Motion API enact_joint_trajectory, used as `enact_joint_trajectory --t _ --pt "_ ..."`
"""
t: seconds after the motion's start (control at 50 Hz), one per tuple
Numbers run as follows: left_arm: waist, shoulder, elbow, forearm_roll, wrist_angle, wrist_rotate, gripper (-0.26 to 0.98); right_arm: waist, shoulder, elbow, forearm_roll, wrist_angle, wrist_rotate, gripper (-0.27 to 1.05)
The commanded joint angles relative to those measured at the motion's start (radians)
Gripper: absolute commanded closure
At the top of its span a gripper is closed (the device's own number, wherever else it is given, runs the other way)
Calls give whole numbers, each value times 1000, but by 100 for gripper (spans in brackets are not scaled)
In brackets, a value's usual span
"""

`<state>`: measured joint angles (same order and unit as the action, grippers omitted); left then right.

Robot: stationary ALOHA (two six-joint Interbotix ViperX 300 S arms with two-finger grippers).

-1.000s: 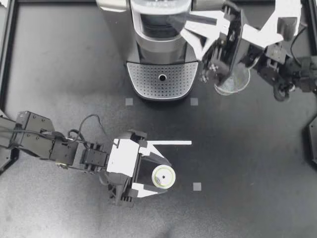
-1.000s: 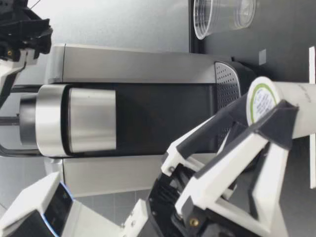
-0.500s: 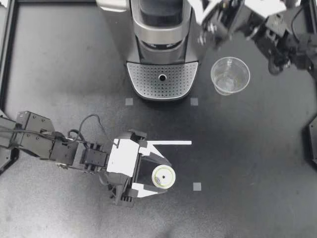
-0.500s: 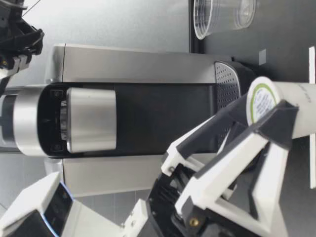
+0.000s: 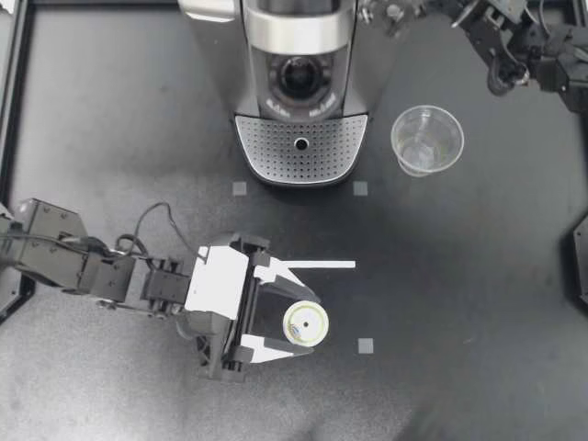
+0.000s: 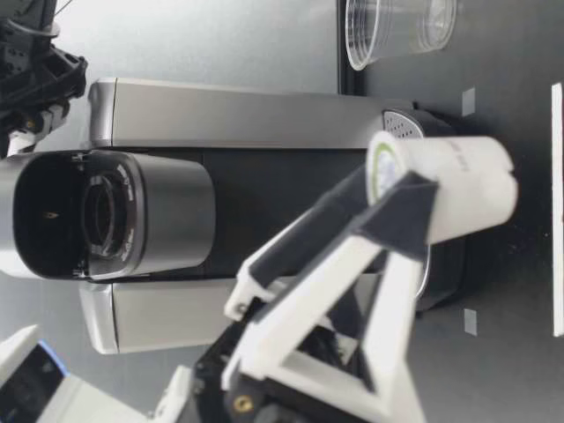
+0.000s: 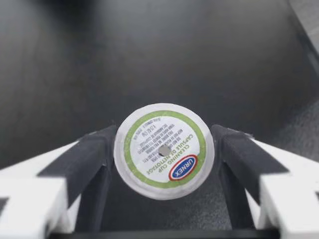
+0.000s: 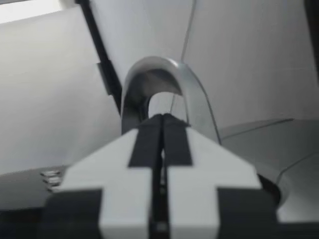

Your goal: Place the coffee capsule inside the capsule container, then place the cup onto the center of the cup tray, then push the 'Hot Water' and 'Travel Mug' buttons.

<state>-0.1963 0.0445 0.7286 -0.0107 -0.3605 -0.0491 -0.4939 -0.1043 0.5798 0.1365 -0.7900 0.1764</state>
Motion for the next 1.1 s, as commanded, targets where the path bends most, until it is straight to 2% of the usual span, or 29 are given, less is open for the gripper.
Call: enact_joint_trajectory --t 0.0,0.18,0.34,0.56,0.84,1.08 --pt "0 -38 -31 -2 -3 3 20 -17 -9 -28 3 -3 -3 68" --pt "3 -80 -51 0 -3 29 20 -8 -41 -23 -9 -3 5 68" --pt "26 -163 -55 2 -3 103 20 48 -115 2 -66 -3 25 68" --pt "98 -276 -60 2 -2 330 20 115 -232 95 -95 -6 35 68" --pt "193 -334 -83 0 -3 634 20 115 -365 196 -95 14 29 68" --pt "239 -353 -120 -2 -3 798 20 117 -433 235 -97 60 26 68"
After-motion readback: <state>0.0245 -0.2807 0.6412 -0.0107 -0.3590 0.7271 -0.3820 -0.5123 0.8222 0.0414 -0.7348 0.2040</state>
